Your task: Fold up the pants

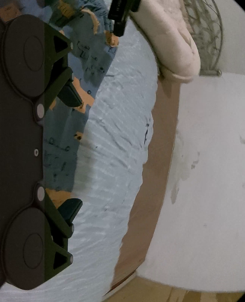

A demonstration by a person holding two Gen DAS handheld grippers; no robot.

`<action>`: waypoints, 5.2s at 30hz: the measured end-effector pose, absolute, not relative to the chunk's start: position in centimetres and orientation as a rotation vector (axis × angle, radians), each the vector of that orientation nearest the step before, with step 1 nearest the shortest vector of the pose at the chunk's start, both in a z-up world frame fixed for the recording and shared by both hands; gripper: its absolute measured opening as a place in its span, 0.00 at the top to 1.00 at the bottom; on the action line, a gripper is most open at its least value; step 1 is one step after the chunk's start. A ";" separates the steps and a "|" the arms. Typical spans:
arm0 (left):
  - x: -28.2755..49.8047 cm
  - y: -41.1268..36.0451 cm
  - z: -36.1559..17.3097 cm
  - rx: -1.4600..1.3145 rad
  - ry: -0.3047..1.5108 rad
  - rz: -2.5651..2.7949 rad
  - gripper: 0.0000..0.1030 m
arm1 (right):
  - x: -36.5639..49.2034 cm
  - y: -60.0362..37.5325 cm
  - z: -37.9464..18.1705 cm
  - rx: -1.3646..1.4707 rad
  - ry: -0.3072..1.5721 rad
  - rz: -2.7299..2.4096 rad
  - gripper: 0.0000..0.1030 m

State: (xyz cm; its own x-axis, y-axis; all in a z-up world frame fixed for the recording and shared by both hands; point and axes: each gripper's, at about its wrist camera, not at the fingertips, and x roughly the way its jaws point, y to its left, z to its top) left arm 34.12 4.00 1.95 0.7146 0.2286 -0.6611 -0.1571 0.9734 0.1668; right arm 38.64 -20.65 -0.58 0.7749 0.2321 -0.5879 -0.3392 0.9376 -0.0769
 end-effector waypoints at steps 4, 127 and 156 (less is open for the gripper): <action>34.9 4.5 1.5 0.119 0.751 0.217 0.00 | 40.9 -19.8 -1.1 -0.207 0.626 0.372 0.01; 23.9 13.6 3.8 0.335 0.473 -0.144 0.97 | 27.5 -16.5 5.1 -0.291 0.529 0.717 1.00; 16.3 12.8 -4.6 0.457 0.601 -0.116 0.99 | 16.3 -15.8 -2.1 -0.176 0.743 0.733 1.00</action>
State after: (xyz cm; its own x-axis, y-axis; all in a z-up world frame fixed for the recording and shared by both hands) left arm 16.30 12.76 -4.59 0.8219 0.0258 -0.5691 0.2354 0.8943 0.3805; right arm 16.30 -15.84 -2.11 0.5040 0.5441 -0.6707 -0.6630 0.7415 0.1033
